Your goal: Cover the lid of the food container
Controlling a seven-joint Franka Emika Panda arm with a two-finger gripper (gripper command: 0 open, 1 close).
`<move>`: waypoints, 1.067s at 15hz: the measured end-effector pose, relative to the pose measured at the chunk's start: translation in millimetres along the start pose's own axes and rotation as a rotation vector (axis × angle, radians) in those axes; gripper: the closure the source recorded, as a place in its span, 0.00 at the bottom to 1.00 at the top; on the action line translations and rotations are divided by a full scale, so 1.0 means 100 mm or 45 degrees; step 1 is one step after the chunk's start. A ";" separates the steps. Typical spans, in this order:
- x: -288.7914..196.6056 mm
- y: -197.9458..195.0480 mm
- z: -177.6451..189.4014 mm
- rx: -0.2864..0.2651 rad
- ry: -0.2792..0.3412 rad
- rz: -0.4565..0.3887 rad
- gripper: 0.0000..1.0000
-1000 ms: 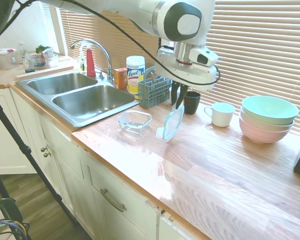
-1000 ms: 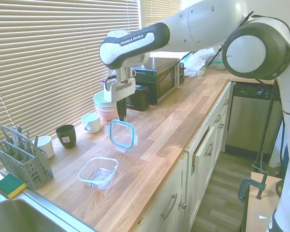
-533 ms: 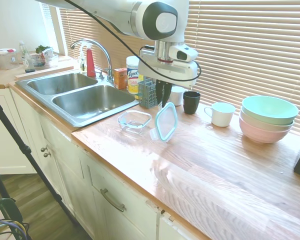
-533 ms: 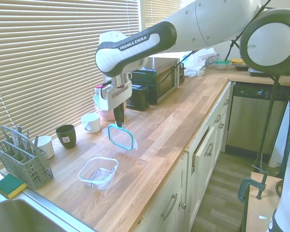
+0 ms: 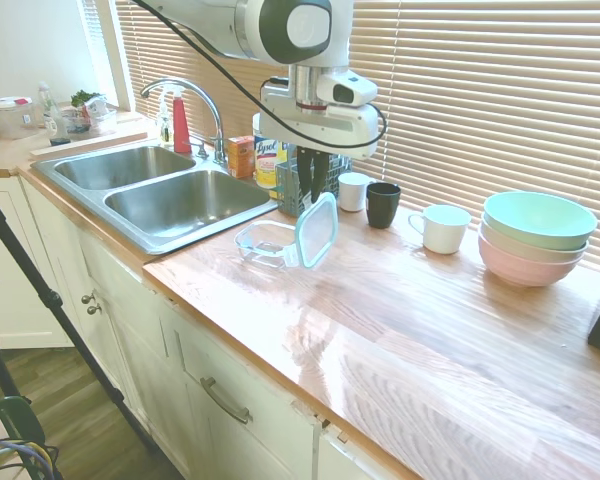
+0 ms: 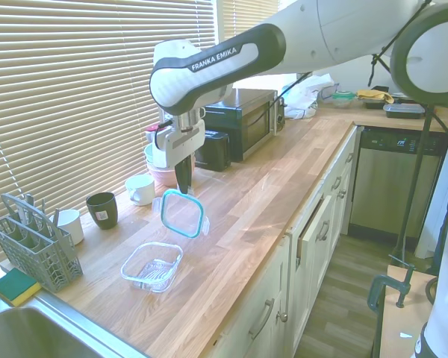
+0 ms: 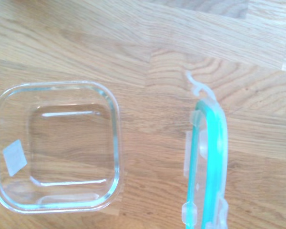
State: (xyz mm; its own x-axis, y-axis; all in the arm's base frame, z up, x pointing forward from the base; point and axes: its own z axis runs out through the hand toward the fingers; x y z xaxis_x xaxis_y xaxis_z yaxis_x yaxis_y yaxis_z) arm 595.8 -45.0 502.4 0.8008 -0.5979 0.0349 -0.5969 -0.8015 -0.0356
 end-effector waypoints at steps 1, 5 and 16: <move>-0.05 -0.02 -0.01 -0.009 0.005 -0.013 1.00; -0.22 -0.08 0.04 -0.058 0.012 -0.044 1.00; -0.33 -0.13 0.04 -0.076 0.032 -0.060 1.00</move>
State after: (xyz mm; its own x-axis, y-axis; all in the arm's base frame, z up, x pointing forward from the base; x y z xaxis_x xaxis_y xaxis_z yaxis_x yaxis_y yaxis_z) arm 577.6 -15.0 498.2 0.8269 -0.5591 0.0605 -0.5612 -0.8272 0.0263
